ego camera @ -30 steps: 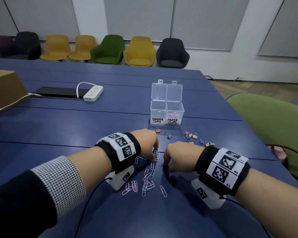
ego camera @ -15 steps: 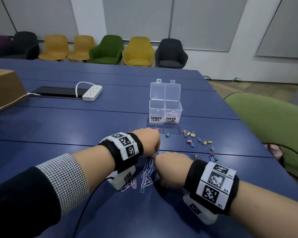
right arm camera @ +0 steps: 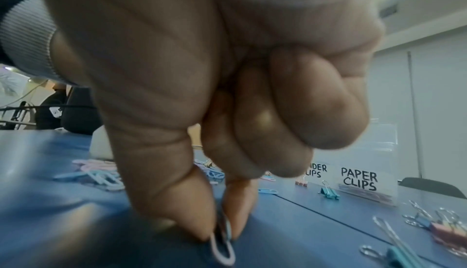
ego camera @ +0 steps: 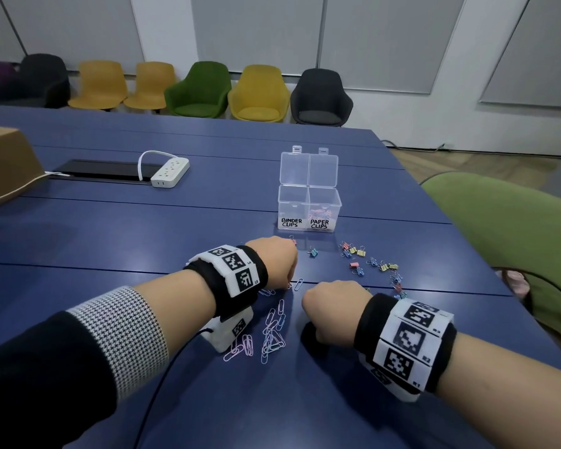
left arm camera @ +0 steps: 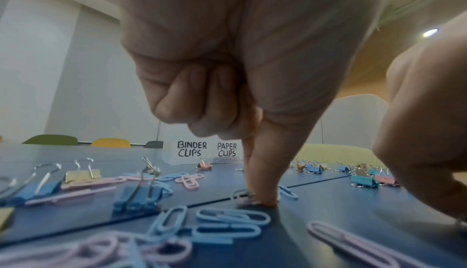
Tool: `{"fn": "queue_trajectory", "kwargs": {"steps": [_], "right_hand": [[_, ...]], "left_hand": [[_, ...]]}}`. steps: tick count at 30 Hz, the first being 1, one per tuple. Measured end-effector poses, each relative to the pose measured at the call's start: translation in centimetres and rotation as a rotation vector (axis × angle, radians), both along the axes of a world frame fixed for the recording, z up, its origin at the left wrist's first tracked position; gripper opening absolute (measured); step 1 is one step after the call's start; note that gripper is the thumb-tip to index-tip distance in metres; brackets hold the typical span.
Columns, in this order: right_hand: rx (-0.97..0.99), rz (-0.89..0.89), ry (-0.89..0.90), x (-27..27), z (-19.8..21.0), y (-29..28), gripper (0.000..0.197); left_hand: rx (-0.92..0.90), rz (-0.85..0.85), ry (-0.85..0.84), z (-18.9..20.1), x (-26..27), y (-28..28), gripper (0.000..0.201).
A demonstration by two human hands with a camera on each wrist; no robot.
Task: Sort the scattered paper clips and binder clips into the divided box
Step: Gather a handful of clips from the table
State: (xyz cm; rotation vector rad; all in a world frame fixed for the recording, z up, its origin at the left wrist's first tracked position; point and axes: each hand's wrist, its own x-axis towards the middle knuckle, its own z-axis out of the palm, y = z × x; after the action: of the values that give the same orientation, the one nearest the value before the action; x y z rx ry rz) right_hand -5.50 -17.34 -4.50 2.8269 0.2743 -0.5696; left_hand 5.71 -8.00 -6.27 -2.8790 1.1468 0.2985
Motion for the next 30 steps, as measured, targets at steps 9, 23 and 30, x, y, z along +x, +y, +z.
{"fn": "queue_trajectory", "kwargs": {"steps": [9,23,30], "right_hand": [[-0.085,0.008,-0.036,0.9,-0.8,0.2,0.02],[2.245,-0.876,0.269,2.6,-2.1,-4.5,0.016],[2.195,-1.051,0.195,3.8,-2.6,-4.0,0.023]], "left_hand": [[0.226,-0.039,0.008,-0.2,-0.2,-0.2,0.015],[-1.381,0.686,1.528,0.9,0.1,9.1,0.008],[-1.311,0.641,1.616,0.4,-0.9,10.4,0.014]]}}
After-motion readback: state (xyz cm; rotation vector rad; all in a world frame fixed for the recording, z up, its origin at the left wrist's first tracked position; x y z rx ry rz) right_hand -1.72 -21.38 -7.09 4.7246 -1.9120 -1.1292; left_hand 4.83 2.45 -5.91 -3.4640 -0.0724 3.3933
